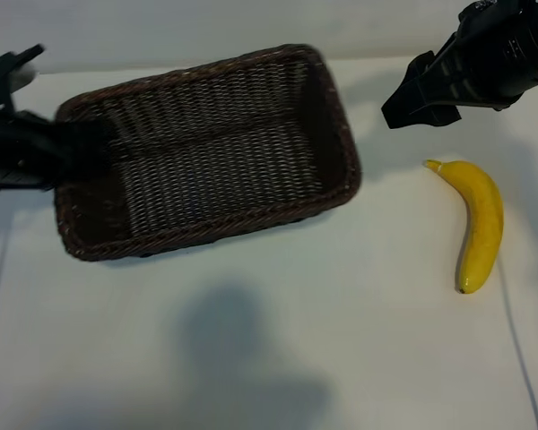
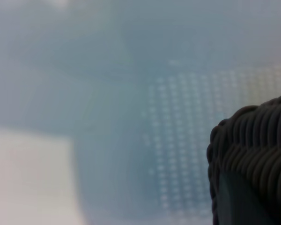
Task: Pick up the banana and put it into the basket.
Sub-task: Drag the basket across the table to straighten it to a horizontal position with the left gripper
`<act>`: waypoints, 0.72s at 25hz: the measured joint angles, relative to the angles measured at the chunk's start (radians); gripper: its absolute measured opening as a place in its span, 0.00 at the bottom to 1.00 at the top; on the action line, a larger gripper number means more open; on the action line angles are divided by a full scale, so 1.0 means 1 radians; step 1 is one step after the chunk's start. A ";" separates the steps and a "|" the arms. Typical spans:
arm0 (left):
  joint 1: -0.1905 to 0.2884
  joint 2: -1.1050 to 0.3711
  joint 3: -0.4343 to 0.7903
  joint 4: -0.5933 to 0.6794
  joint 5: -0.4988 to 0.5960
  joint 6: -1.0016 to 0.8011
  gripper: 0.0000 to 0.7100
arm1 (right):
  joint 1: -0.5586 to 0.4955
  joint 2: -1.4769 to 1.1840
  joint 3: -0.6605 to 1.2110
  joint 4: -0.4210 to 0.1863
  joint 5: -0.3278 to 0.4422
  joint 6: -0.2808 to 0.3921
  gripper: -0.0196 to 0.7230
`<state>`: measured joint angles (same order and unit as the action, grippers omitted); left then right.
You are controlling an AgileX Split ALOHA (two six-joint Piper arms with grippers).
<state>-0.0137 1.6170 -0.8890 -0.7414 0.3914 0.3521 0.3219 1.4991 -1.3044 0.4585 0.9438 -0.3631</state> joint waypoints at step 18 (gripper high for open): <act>-0.119 0.299 -0.173 -0.138 0.067 0.182 0.23 | 0.000 0.000 0.000 -0.004 -0.003 0.001 0.83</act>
<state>-0.1327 1.9158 -1.0625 -0.8790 0.4586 0.5344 0.3219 1.4991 -1.3044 0.4546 0.9406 -0.3622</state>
